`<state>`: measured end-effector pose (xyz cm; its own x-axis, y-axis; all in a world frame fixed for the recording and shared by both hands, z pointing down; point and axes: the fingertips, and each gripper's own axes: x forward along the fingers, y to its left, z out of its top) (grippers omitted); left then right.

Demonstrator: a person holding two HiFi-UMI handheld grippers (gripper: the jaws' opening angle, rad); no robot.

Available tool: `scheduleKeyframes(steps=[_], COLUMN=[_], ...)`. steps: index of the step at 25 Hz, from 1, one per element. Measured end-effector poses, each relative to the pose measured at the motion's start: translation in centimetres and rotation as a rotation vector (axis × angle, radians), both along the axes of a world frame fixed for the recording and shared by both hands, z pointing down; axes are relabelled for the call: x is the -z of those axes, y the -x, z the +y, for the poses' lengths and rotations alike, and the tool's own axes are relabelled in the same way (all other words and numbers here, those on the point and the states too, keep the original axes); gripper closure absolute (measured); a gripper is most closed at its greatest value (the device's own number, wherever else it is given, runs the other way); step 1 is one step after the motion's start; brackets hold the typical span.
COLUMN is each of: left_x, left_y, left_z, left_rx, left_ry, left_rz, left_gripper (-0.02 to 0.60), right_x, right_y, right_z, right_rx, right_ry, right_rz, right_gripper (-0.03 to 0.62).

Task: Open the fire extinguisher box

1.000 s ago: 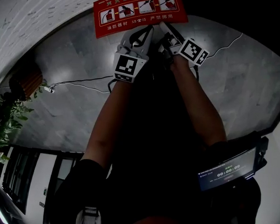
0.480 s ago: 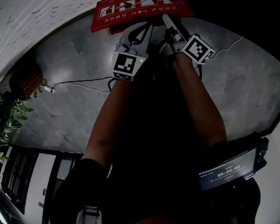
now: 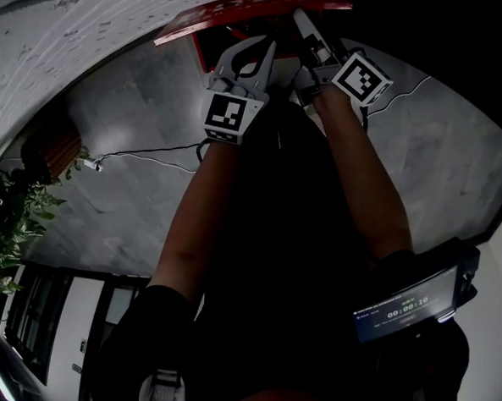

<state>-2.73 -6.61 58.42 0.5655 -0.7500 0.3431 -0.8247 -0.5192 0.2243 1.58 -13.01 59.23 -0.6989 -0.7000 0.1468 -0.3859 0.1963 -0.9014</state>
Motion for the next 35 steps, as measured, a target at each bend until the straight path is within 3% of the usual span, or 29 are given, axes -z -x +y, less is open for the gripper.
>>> scheduleKeyframes(steps=[17,20,23,28,31,35], left_x=[0.8,1.2,1.0,1.3,2.4,4.7], left_y=[0.9,0.8,0.9,1.1,1.3,1.4], left_z=[-2.8,-2.8,-2.7,-2.4,-1.7,-0.7], left_rx=[0.01,0.01,0.009,0.001,-0.002,-0.009], left_ry=[-0.016,-0.02,-0.013,-0.02,-0.018,-0.024], left_rz=[0.006,0.009,0.009,0.003,0.0,-0.01], left_gripper=[0.58,0.58,0.58,0.58,0.58,0.58], right_x=[0.7,0.8,0.3,0.4,2.4,6.5], right_y=[1.2,1.4,1.3,0.8,1.1,2.7], right_z=[-5.8,-6.6,-6.8,-6.0,-4.6,-1.7], right_rx=[-0.018,-0.008,0.01,0.023,0.064,0.197], right_ry=[-0.052,-0.06,-0.051,-0.059,-0.106,-0.235], right_rz=[-0.008,0.012,0.044,0.079,0.11,0.203], right_gripper=[0.53,0.525,0.47,0.491,0.542,0.572])
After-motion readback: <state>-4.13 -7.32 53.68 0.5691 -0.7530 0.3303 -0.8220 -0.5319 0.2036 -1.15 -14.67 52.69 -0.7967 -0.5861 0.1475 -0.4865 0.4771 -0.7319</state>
